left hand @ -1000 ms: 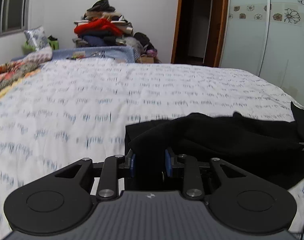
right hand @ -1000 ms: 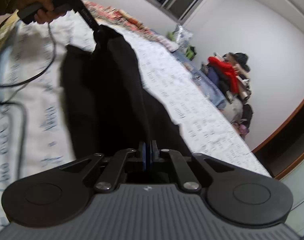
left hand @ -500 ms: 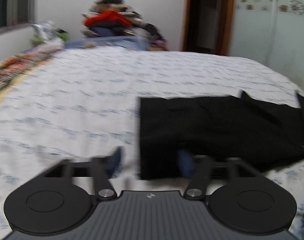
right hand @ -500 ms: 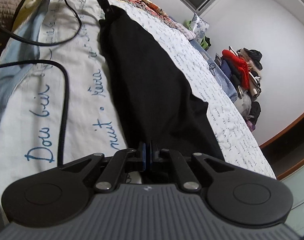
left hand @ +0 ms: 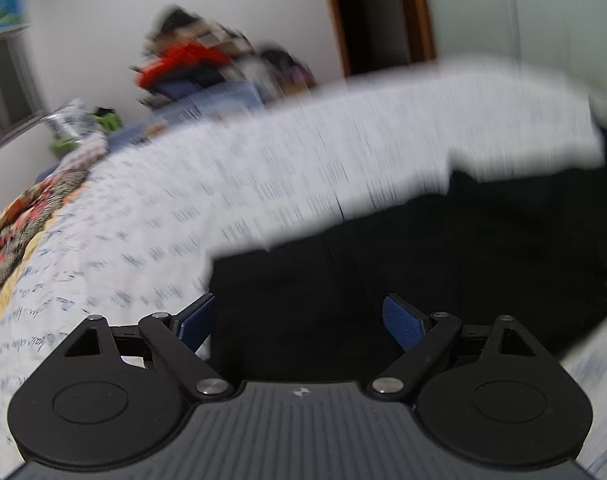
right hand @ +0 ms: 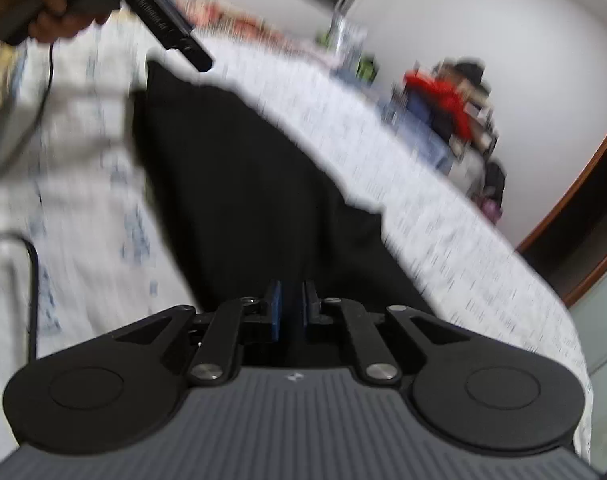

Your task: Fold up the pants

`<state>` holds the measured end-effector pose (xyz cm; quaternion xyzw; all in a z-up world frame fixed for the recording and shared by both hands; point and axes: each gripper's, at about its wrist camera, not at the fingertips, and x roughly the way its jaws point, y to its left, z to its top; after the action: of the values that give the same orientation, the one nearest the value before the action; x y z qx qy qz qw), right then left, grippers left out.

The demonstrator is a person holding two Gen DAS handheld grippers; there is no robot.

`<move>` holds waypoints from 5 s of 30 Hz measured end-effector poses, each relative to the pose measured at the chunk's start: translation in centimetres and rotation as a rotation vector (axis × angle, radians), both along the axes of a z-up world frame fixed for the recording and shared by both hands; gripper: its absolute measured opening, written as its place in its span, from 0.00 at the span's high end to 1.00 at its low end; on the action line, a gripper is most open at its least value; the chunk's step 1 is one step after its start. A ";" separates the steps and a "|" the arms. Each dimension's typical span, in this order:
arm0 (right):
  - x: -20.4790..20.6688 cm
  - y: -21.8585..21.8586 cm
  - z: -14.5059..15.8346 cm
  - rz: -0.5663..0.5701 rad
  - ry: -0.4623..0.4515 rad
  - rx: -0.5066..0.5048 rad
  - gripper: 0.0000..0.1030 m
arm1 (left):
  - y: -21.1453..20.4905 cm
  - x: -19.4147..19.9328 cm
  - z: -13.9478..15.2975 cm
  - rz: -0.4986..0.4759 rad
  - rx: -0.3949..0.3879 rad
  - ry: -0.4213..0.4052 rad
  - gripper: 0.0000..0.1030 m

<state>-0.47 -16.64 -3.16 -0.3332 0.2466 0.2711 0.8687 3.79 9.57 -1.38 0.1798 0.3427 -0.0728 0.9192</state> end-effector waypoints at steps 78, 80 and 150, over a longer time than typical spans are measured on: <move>6.6 -38.9 8.2 -1.013 -0.160 0.609 0.96 | -29.5 1.3 -3.1 -0.553 -0.452 0.272 0.82; 4.6 -39.4 8.2 -1.032 -0.164 0.650 0.96 | -29.5 0.9 -3.1 -0.560 -0.449 0.267 0.82; -6.2 -18.6 -0.9 -0.471 -0.123 0.159 0.67 | -26.6 -1.9 -1.7 -0.530 -0.384 0.235 0.84</move>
<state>-6.70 -35.27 -4.04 -0.2130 0.2420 0.0591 0.9448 1.94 -16.99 -3.07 0.0767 0.3677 -0.3924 0.8396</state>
